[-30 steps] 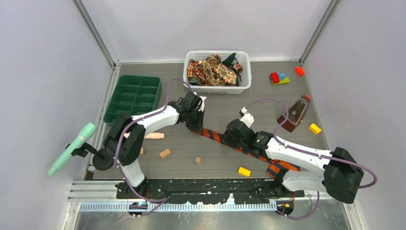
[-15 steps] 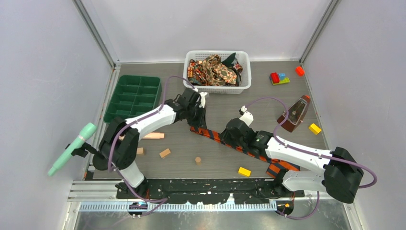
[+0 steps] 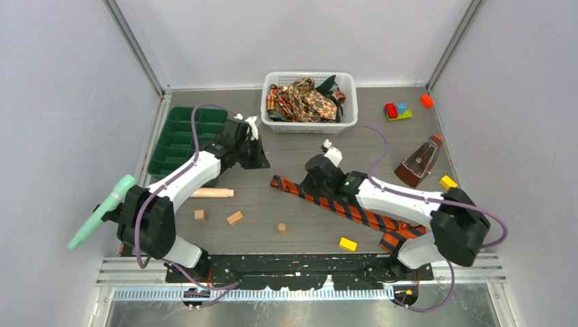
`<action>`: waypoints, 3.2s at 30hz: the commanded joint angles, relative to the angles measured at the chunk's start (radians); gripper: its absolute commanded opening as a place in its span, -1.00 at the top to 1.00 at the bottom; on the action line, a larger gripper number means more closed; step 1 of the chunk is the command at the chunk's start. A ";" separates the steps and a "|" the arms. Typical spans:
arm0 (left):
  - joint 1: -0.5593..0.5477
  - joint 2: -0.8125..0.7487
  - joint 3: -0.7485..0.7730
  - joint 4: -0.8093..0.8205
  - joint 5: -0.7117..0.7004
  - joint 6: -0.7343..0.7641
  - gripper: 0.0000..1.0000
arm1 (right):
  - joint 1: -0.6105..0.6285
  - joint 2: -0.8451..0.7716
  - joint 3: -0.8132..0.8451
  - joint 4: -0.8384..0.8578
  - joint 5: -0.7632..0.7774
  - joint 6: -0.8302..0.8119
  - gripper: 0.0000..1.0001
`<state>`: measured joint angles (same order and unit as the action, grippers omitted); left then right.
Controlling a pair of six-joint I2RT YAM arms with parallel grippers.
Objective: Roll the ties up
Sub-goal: Roll the tie at the center of the board.
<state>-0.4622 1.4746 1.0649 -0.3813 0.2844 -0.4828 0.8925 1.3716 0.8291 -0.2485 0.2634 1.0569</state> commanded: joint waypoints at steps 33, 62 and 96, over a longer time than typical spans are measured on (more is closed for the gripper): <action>0.043 0.124 -0.102 0.093 -0.040 -0.006 1.00 | -0.055 0.415 0.245 0.164 -0.183 -0.036 0.95; -0.018 0.144 -0.077 0.112 -0.001 -0.016 1.00 | -0.084 0.498 0.318 0.177 -0.248 -0.055 0.95; -0.090 0.235 -0.007 0.088 -0.011 0.004 1.00 | -0.113 0.465 0.225 0.256 -0.294 -0.004 0.93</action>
<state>-0.5331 1.6867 1.0103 -0.3042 0.2535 -0.4896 0.7704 1.9018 1.0752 -0.0208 -0.0395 1.0428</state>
